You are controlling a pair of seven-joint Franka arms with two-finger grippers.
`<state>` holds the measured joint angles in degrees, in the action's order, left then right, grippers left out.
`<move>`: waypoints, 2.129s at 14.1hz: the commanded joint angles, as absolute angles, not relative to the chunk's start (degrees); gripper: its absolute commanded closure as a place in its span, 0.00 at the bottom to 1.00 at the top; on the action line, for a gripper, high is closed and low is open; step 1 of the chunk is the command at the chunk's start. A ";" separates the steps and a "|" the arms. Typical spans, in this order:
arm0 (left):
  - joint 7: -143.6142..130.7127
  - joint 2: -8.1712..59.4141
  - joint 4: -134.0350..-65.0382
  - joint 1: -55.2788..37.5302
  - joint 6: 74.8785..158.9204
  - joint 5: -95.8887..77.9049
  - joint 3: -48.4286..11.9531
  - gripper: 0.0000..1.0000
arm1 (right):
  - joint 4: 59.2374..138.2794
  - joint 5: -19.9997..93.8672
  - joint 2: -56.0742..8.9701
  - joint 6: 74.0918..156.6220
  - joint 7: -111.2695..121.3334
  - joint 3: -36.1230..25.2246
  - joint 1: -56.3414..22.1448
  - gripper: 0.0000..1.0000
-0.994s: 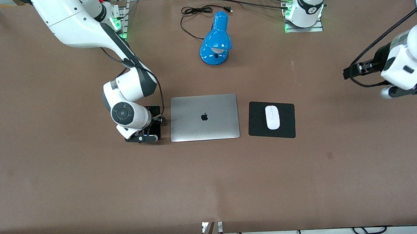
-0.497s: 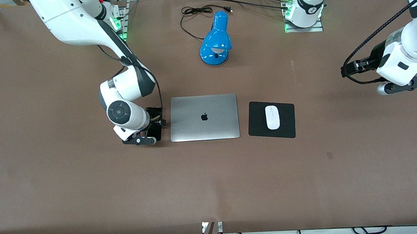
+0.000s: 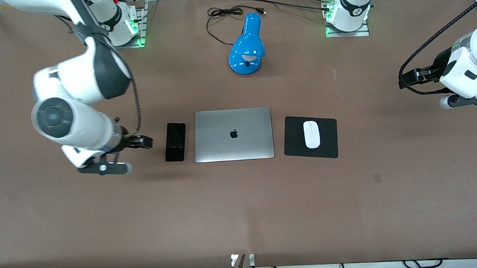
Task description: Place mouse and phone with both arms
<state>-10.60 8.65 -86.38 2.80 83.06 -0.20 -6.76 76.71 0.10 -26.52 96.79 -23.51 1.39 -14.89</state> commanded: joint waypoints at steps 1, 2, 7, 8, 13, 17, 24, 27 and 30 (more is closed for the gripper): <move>-2.86 4.49 -89.29 1.76 83.85 -1.75 -5.10 0.00 | 72.77 0.09 -24.89 93.87 -21.63 1.84 -9.69 0.00; 2.23 3.96 -89.82 1.76 83.41 -1.93 -4.14 0.00 | 72.77 0.00 -23.31 93.87 -19.45 2.02 -7.67 0.00; -3.91 2.64 -90.53 1.14 82.97 -3.08 -3.08 0.00 | 72.95 0.18 -18.38 94.04 -4.16 1.32 -0.80 0.00; -4.91 2.55 -90.44 1.14 82.97 -2.82 -3.69 0.00 | 72.95 -0.17 -17.59 93.96 -3.26 1.32 0.25 0.00; -5.45 2.64 -90.00 1.41 82.62 -2.73 -4.04 0.00 | 72.86 0.17 -16.18 93.69 3.42 -2.19 1.67 0.00; -5.45 2.73 -89.91 1.49 82.79 -2.64 -4.13 0.00 | 79.08 -0.70 -11.61 94.74 5.63 -2.37 1.58 0.00; -5.54 2.72 -89.74 1.23 82.79 -2.64 -4.13 0.00 | 101.06 -0.88 0.08 106.25 4.66 -1.85 1.58 0.00; -5.54 2.72 -89.74 1.23 82.79 -2.64 -4.13 0.00 | 102.31 -0.79 0.70 106.88 4.66 -1.85 1.50 0.00; -5.54 2.72 -89.74 1.14 82.79 -2.64 -4.13 0.00 | 100.47 -0.09 0.79 104.07 4.57 -2.19 1.84 0.00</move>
<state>-5.14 4.00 -88.82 1.41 82.71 -2.17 -4.24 100.48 -0.17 -0.74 105.69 4.78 -2.21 1.48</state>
